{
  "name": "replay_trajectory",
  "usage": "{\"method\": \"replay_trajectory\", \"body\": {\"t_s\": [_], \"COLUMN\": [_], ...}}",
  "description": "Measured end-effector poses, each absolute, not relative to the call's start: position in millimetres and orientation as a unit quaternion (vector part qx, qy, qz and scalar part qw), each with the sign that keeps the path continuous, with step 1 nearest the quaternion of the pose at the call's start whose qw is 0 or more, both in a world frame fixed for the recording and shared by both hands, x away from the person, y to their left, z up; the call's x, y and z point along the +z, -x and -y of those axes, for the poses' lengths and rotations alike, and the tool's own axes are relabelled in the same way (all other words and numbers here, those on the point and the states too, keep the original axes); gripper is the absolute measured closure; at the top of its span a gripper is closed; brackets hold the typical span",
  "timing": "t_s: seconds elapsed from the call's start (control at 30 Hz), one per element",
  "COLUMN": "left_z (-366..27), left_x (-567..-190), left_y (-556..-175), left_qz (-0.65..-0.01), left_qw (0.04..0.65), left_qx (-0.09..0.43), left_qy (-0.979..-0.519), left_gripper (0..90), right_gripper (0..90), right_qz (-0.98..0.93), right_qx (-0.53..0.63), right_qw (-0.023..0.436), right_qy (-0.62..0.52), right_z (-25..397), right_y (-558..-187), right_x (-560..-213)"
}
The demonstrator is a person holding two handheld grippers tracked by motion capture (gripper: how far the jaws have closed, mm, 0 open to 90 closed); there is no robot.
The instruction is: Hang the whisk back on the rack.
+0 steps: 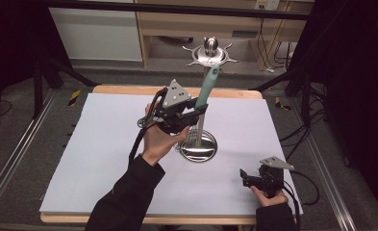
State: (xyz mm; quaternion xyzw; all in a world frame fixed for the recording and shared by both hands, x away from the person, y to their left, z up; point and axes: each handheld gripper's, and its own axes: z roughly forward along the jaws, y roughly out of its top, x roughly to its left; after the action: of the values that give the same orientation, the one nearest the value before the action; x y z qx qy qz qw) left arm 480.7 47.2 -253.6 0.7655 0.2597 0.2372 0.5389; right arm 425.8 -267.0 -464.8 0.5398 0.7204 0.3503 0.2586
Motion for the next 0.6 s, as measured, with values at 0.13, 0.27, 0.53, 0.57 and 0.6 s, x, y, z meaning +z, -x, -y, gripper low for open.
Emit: {"method": "replay_trajectory", "body": {"t_s": [0.13, 0.27, 0.53, 0.57, 0.6], "left_z": [-45, -42, -37, -36, -36], "left_x": [-256, -259, -262, -262, -262], "left_y": [-483, -486, -490, -490, -490], "left_qz": [-0.258, -0.256, -0.254, -0.255, -0.254], "left_qw": [0.542, 0.545, 0.551, 0.552, 0.553], "left_qx": [0.239, 0.237, 0.237, 0.236, 0.236], "left_qy": [-0.764, -0.762, -0.759, -0.758, -0.758], "left_gripper": [68.9, 68.8, 68.7, 68.7, 68.7], "right_gripper": [8.5, 8.5, 8.5, 8.5, 8.5], "right_qz": [-0.72, -0.721, -0.721, -0.72, -0.72], "right_qx": [0.35, 0.35, 0.347, 0.349, 0.348], "right_qw": [0.258, 0.258, 0.256, 0.254, 0.255], "right_qy": [-0.541, -0.54, -0.543, -0.543, -0.543], "right_z": [267, 267, 267, 267, 267], "right_y": [-426, -426, -426, -426, -426], "right_x": [-465, -465, -466, -466, -466]}}
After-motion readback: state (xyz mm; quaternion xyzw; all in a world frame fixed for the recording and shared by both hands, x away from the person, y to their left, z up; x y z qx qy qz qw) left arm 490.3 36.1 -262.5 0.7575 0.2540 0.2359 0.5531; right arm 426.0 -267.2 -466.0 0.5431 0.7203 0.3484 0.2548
